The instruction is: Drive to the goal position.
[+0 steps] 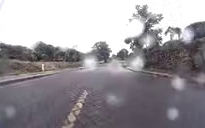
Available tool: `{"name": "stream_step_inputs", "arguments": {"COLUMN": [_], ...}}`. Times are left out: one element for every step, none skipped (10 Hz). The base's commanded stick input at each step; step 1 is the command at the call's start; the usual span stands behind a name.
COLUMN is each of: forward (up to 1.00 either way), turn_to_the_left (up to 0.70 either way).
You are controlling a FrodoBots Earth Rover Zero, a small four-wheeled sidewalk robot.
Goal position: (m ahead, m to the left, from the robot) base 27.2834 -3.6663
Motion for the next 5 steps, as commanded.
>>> {"name": "stream_step_inputs", "arguments": {"forward": [1.0,1.0,1.0,1.0,1.0], "turn_to_the_left": [0.0,0.0,0.0,0.0,0.0]}}
